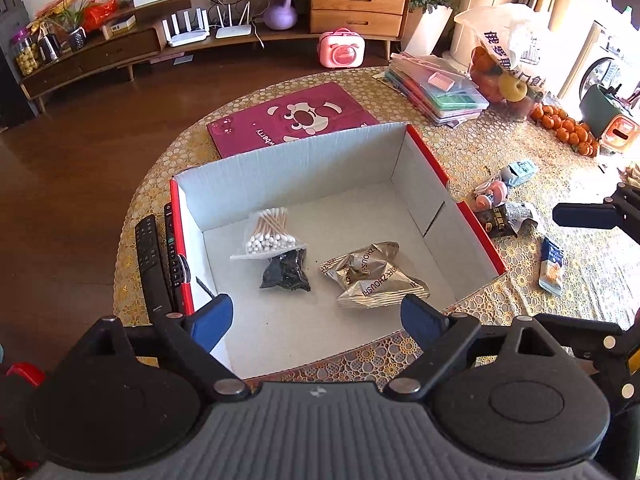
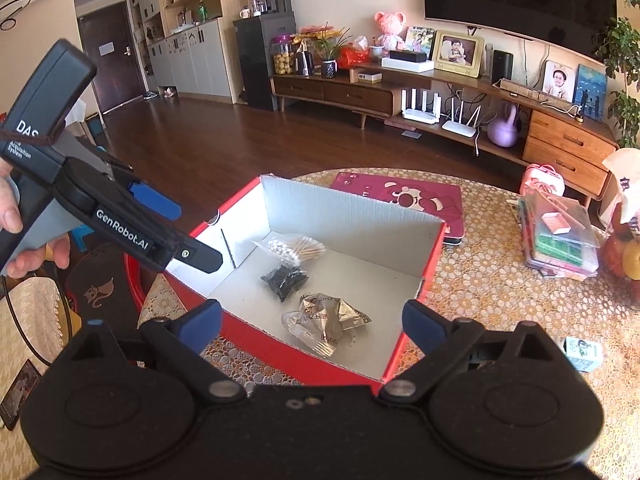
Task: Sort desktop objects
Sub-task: 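Withdraw both open grippers from the box toward the remaining table items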
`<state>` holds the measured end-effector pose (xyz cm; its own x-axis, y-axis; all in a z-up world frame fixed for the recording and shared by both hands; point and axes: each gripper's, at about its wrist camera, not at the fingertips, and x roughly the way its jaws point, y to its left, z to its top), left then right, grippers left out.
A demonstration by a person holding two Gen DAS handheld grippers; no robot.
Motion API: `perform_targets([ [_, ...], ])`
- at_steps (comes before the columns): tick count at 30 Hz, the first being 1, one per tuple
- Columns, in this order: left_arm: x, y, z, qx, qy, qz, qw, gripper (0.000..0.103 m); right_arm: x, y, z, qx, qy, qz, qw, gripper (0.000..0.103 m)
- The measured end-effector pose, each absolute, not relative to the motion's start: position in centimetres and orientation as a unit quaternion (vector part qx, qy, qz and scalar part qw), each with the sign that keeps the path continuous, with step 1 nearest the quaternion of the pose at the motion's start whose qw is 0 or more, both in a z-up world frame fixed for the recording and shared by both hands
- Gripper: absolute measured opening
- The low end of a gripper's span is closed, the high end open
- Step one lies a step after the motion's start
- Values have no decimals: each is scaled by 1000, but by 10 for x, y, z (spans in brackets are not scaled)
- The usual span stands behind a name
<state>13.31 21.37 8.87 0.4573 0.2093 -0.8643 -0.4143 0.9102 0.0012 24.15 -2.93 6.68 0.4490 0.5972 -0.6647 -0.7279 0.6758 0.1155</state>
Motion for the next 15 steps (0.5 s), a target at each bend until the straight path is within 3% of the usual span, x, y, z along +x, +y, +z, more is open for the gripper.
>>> perform_targets([
  [2, 132, 208, 91, -103, 482, 185, 850, 103, 238, -36, 70, -92, 346, 391, 848, 98],
  [15, 126, 184, 92, -113, 475, 185, 853, 103, 225, -79, 79, -88, 336, 374, 860, 98],
])
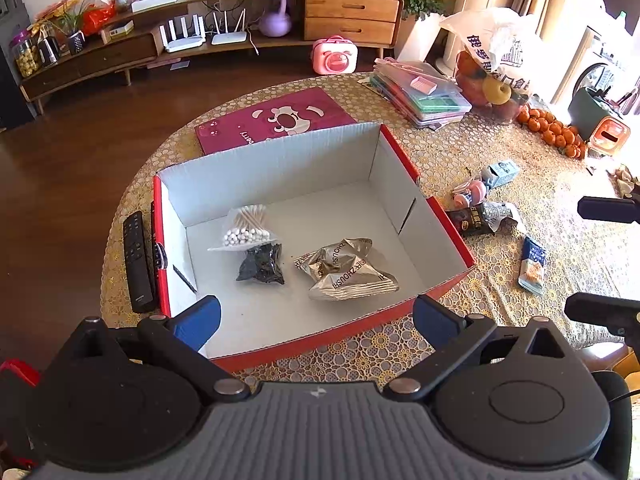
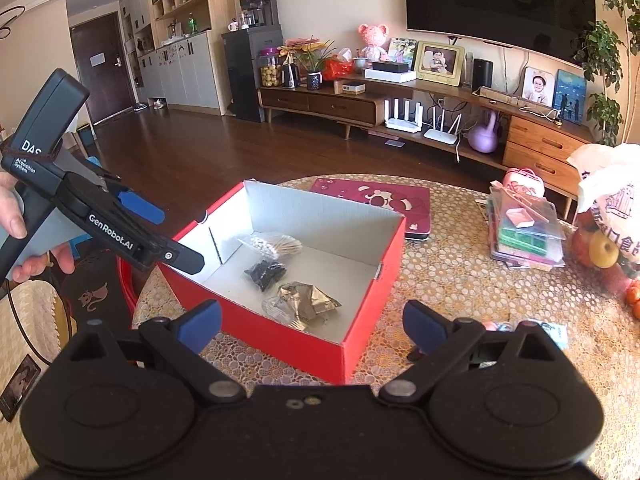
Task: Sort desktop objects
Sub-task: 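Withdraw both open grippers from the box toward the remaining table items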
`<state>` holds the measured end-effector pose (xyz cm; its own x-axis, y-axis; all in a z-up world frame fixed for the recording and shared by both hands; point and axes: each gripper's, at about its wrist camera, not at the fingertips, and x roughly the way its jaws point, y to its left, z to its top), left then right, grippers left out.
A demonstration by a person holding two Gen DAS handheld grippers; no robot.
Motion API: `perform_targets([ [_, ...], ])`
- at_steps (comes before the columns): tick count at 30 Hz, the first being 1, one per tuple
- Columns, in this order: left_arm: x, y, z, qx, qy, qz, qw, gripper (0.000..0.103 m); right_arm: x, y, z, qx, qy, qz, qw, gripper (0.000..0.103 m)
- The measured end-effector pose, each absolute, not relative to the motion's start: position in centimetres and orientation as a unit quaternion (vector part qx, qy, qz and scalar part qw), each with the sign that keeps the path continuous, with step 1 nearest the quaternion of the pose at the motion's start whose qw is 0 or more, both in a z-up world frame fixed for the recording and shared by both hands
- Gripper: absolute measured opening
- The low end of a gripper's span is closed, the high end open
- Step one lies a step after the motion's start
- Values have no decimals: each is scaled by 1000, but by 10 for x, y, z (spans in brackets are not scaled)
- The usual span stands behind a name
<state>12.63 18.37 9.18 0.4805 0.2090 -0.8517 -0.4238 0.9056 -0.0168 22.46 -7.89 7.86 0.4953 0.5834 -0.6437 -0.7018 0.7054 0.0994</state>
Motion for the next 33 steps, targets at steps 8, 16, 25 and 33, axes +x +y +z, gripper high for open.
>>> perform_targets([
  [8, 131, 159, 92, -102, 476, 176, 856, 103, 222, -107, 80, -83, 335, 354, 869, 98],
  [16, 144, 128, 94, -80, 472, 152, 864, 103, 223, -139, 79, -74, 337, 329, 879, 98],
  [25, 161, 98, 96, -64, 466, 124, 874, 103, 224, -175, 75, -69, 340, 299, 889, 98],
  [33, 186, 71, 88, -60, 458, 95, 882, 103, 227, -205, 62, -59, 353, 273, 893, 98],
])
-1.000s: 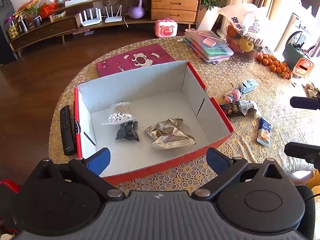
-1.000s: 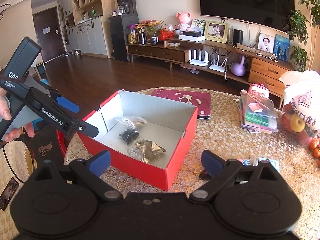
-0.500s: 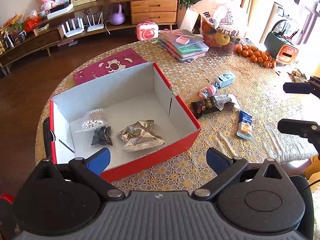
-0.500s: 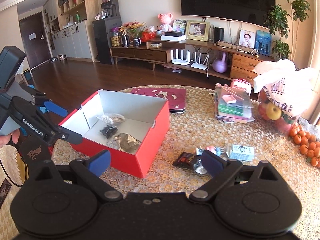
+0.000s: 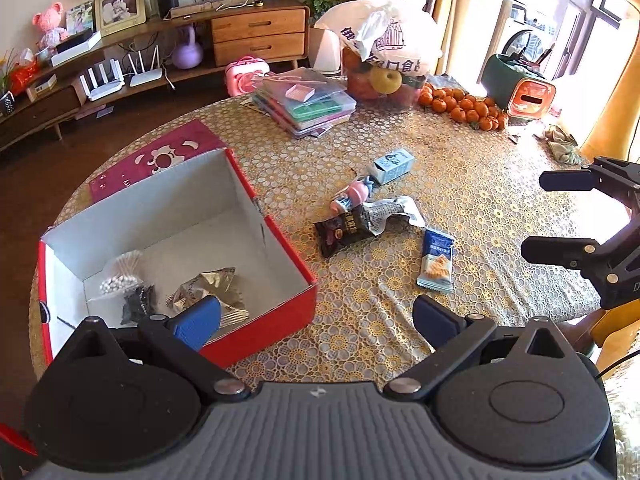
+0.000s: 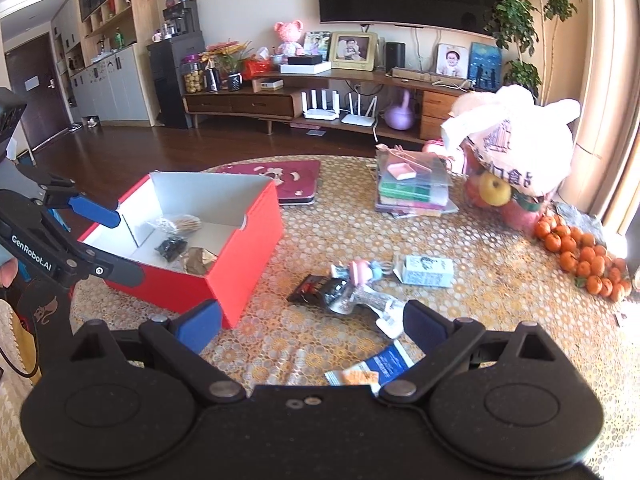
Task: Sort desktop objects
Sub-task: 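Withdraw both open grippers from the box toward the remaining table items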
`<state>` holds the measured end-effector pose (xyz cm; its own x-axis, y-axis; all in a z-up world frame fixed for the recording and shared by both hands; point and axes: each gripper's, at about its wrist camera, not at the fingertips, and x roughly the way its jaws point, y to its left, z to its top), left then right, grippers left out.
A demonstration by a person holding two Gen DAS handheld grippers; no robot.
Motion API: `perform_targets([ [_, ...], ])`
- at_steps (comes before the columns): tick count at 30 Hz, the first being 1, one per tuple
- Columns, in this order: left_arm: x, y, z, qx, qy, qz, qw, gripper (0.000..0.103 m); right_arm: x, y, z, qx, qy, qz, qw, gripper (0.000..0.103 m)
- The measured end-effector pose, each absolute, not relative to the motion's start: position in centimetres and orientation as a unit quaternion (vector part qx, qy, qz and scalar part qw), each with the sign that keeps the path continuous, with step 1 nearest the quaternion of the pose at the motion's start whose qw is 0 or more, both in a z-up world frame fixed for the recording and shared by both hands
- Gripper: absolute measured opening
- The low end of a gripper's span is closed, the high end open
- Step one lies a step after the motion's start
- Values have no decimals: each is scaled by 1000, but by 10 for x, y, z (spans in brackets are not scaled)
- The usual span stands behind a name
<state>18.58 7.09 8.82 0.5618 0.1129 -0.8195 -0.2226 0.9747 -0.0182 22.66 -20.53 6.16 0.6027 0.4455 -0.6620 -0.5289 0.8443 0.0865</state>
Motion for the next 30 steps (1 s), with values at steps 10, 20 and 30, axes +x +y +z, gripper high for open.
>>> perform_targets([
  [10, 220, 44, 75, -66, 451, 81, 886, 103, 231, -233, 43, -45, 365, 249, 896, 98],
  [20, 253, 37, 61, -92, 443, 82, 888, 103, 238, -241, 19, -40, 382, 240, 892, 98],
  [30, 287, 48, 36, -131, 445, 103, 880, 102, 250, -240, -7, -28, 401, 231, 886, 97],
])
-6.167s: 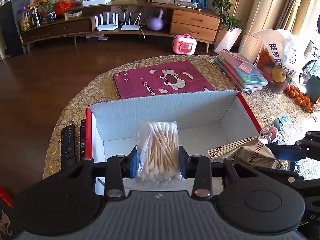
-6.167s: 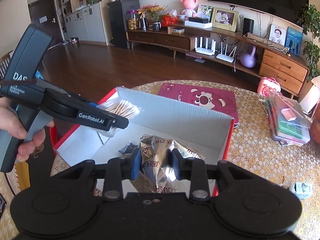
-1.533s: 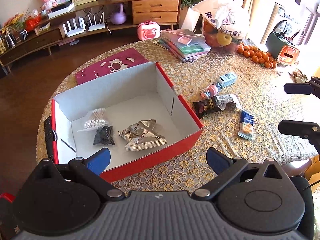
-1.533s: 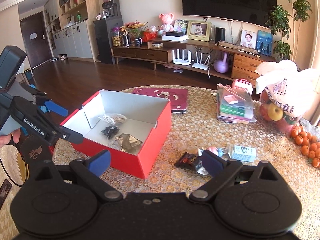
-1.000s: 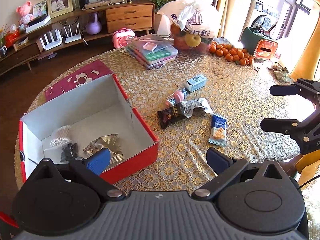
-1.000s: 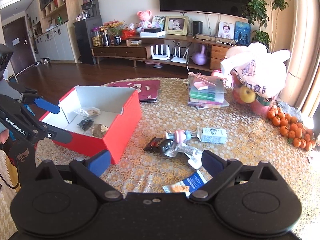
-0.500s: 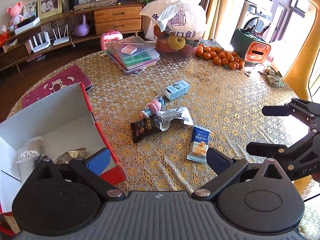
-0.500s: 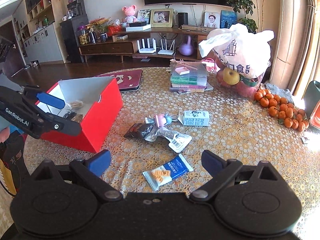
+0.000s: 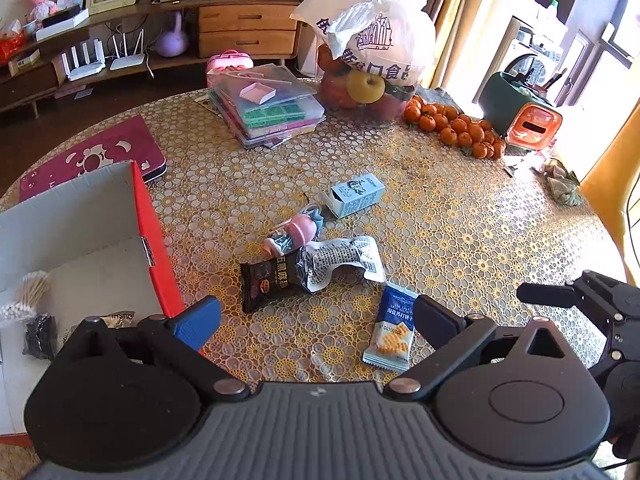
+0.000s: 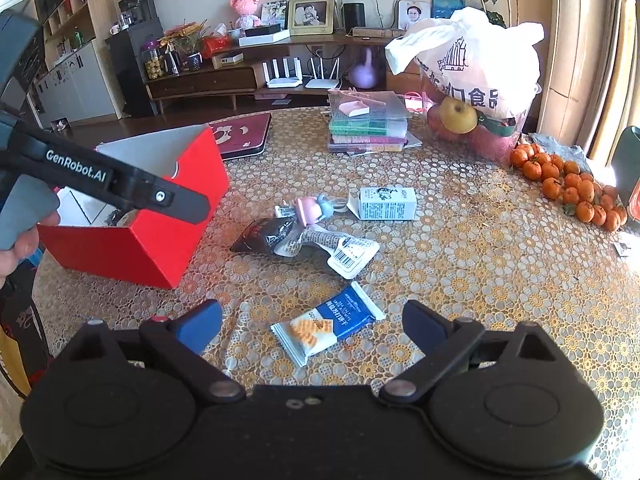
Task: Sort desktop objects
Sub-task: 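Withdraw both open grippers from the box toward the remaining table items, then grasp the dark snack bag with the left gripper while the right gripper grasps the blue cracker packet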
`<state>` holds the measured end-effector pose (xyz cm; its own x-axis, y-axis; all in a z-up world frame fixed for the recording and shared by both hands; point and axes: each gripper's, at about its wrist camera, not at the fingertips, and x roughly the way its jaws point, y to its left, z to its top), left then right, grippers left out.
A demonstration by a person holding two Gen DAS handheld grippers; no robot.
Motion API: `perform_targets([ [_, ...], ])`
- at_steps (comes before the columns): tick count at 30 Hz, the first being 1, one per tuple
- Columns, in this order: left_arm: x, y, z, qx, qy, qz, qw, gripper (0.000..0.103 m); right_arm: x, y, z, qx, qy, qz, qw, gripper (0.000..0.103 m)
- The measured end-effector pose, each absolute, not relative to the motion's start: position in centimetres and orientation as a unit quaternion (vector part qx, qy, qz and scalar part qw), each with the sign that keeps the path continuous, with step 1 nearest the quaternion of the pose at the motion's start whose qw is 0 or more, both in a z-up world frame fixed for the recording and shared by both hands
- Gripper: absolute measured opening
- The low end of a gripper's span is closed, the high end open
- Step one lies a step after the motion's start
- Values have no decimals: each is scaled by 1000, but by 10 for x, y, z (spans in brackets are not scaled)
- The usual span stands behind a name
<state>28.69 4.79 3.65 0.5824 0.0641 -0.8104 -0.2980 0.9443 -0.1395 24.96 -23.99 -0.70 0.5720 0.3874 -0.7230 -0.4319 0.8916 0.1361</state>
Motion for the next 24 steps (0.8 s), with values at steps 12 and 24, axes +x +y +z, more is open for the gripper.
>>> perform_targets([
  [12, 327, 67, 3, -166, 453, 143, 864, 102, 266, -234, -43, -11, 431, 211, 878, 93],
  [24, 350, 79, -23, -168, 461, 177, 854, 101, 283, -226, -66, 2, 451, 190, 872, 86],
])
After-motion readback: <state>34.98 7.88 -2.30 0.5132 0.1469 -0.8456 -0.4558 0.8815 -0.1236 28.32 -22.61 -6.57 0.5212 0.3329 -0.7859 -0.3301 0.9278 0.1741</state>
